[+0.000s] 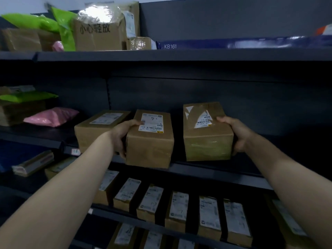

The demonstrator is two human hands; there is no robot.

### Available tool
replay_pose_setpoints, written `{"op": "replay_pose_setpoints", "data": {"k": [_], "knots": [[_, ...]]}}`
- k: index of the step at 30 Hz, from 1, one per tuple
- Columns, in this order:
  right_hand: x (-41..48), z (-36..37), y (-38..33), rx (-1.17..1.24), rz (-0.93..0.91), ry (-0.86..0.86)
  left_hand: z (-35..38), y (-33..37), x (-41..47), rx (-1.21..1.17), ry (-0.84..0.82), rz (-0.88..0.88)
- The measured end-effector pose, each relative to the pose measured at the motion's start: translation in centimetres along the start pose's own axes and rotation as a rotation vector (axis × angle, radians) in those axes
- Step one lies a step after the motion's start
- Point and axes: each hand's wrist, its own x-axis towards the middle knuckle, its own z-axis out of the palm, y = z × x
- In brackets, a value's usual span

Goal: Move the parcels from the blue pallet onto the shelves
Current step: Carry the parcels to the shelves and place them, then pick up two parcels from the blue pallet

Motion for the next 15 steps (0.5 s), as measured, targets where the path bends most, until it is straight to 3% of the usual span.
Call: {"op": "replay_pose_setpoints", "data": {"k": [10, 15], "knots": [[1.2, 2.7, 0.2, -0.005, 0.129, 0.126, -1.5, 3.0, 4.6, 0.032, -0.018, 0.009], [0.9, 3.4, 0.8, -0.084, 0.038, 0.241, -0.4, 3.6, 5.1, 0.248, 0.051, 0.243]]}}
